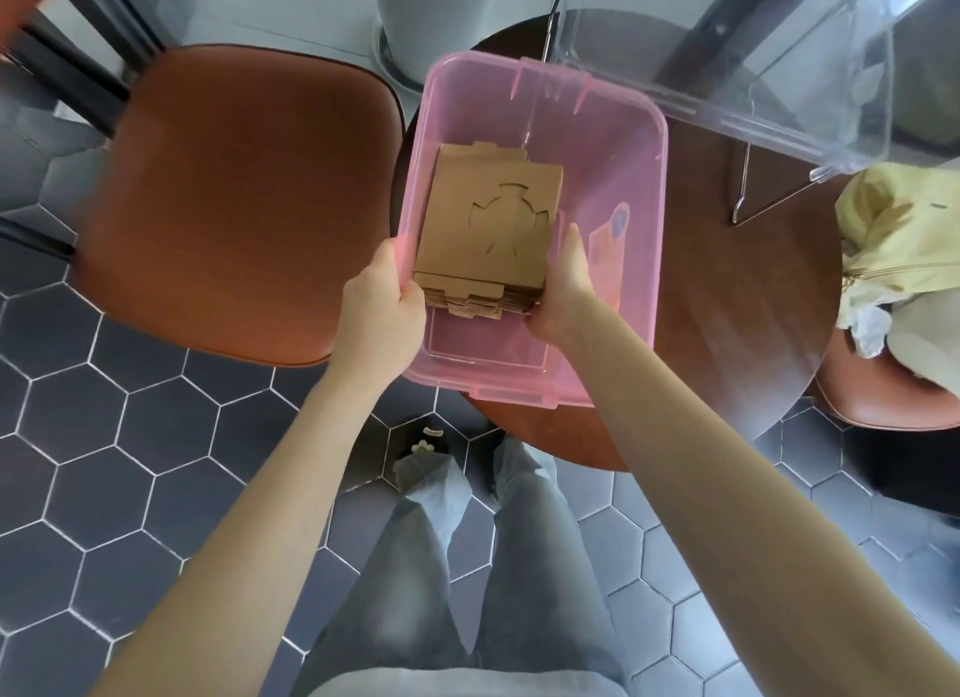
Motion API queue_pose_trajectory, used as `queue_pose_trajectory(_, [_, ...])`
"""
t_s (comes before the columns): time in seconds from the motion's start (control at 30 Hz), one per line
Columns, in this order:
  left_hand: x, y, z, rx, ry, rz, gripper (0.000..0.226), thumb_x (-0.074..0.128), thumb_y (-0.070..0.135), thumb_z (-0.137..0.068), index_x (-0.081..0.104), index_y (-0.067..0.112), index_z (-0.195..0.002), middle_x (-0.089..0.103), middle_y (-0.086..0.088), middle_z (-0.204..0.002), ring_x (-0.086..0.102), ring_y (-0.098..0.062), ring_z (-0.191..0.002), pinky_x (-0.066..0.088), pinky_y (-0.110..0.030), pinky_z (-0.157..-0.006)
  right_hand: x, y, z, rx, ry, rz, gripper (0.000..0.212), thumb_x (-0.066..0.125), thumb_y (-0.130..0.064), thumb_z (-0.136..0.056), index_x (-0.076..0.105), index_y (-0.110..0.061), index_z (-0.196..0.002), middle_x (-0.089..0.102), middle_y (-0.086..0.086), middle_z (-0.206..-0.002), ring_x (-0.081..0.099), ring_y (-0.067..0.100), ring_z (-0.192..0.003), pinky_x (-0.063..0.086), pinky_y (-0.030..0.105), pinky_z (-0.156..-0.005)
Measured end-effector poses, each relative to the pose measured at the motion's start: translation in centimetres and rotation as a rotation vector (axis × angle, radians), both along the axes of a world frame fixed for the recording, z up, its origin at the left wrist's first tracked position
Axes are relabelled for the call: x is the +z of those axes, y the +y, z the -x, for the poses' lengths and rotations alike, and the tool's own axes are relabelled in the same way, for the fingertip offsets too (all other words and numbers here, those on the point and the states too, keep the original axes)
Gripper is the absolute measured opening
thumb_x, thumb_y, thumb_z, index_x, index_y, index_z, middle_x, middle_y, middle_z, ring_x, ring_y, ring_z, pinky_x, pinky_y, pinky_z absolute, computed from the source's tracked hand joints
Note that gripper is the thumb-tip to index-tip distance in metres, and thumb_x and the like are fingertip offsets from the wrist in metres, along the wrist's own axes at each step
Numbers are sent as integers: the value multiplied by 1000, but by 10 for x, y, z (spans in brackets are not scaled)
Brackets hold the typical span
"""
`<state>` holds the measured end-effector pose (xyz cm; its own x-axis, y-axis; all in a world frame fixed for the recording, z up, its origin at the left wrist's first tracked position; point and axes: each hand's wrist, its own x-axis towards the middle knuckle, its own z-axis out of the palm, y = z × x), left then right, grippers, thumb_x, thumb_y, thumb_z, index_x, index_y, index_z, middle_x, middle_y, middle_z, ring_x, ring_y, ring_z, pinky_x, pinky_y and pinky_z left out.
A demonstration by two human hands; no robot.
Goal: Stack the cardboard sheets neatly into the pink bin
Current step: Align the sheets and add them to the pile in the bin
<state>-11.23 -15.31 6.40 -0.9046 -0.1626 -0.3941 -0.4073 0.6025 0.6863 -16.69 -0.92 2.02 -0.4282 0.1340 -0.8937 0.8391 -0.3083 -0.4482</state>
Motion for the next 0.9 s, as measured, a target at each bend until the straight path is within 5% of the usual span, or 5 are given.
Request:
queue_pose_trajectory(0.23, [-2, 0, 0, 4, -17, -27, 46, 38, 3, -92, 33, 8, -138, 49, -14, -136, 50, -31, -121, 42, -37, -101, 7, 8, -4, -149, 3, 152, 75, 27, -60, -91, 43, 0, -135, 57, 16, -132, 62, 28, -101, 52, 32, -70])
queue_pose_trajectory(0.33, [-3, -1, 0, 6, -23, -50, 48, 38, 4, -93, 31, 11, -139, 46, -12, -140, 47, -29, -126, 39, -36, -103, 15, 16, -4, -65, -70, -51, 48, 37, -39, -95, 45, -7, -129, 58, 5, -101, 48, 18, -70, 48, 27, -85])
queue_pose_trajectory(0.5, [-4, 0, -1, 32, -24, -73, 49, 37, 4, -93, 30, 12, -141, 44, -10, -142, 44, -27, -128, 37, -32, -103, 36, 29, -31, 502, -136, -249, 29, 43, -1, -93, 52, 7, -119, 64, 23, -105, 65, 32, -100, 53, 37, -90])
queue_pose_trajectory(0.67, [-3, -1, -1, 32, -44, -63, 48, 36, 5, -93, 29, 11, -140, 45, -14, -140, 45, -31, -126, 39, -36, -102, 30, 12, -38, 1587, 90, -480, 45, 35, 9, -88, 56, -3, -127, 58, 11, -135, 53, 24, -125, 38, 34, -108])
queue_pose_trajectory(0.9, [-7, -1, -2, 13, -31, -52, 47, 36, 4, -93, 28, 8, -140, 45, -13, -141, 44, -27, -128, 34, -24, -99, -3, -7, -3, 1952, 188, -686, 49, 29, 9, -88, 50, -3, -131, 57, 17, -132, 54, 34, -119, 44, 43, -102])
